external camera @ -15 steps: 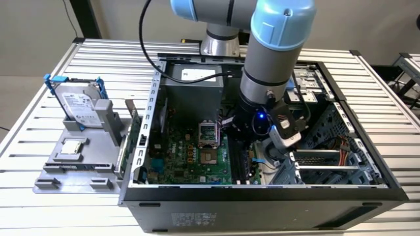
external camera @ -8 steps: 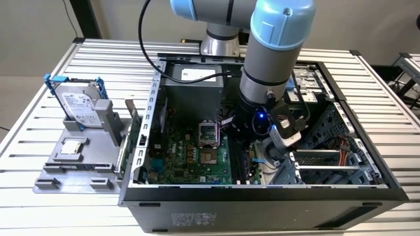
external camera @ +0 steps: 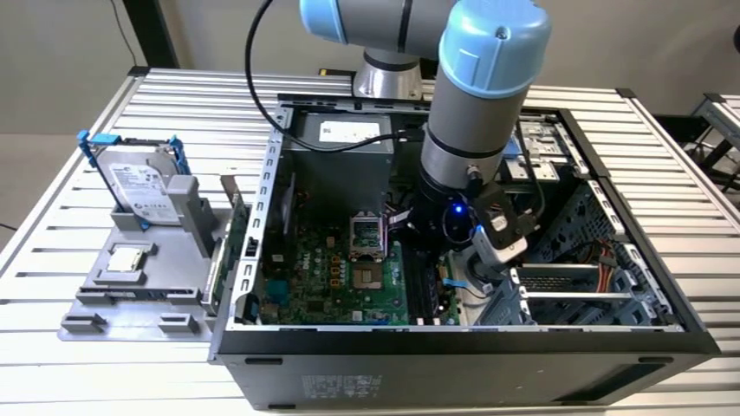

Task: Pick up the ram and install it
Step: 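Insert the ram into the slot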

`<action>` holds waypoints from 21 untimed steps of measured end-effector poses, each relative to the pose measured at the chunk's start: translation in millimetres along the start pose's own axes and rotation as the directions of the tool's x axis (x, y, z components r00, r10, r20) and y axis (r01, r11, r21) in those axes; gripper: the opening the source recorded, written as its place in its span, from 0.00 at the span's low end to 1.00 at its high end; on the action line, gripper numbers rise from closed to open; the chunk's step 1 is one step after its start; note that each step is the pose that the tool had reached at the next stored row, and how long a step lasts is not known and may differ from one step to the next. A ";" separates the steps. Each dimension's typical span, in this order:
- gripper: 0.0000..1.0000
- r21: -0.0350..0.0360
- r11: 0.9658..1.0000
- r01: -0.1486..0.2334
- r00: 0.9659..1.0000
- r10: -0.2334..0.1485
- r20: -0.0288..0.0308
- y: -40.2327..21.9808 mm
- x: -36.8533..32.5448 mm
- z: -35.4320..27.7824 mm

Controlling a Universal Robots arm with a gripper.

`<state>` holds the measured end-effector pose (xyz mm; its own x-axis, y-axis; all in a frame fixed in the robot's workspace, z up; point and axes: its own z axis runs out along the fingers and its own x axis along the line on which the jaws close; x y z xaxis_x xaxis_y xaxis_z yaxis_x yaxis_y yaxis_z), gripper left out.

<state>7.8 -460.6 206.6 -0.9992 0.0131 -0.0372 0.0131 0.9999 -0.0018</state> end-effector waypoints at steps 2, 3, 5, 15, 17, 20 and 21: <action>0.00 0.000 1.000 0.000 1.000 0.000 0.000 0.0 0.0 0.0; 0.00 0.000 1.000 0.000 1.000 0.000 -0.001 0.0 0.0 0.1; 0.00 0.000 1.000 0.000 1.000 0.000 -0.001 0.0 0.0 0.0; 1.00 0.001 1.000 -0.001 1.000 0.001 -0.004 -0.1 -0.9 -23.3; 1.00 0.002 1.000 -0.001 1.000 0.001 -0.004 0.0 -1.2 -30.6; 1.00 0.003 1.000 -0.001 1.000 0.001 -0.005 0.1 -1.3 -33.2; 1.00 0.003 1.000 -0.001 1.000 0.001 -0.005 0.1 -1.3 -33.2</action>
<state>7.8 -460.4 239.9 -0.9994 0.0143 -0.0326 0.0145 0.9999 -0.0044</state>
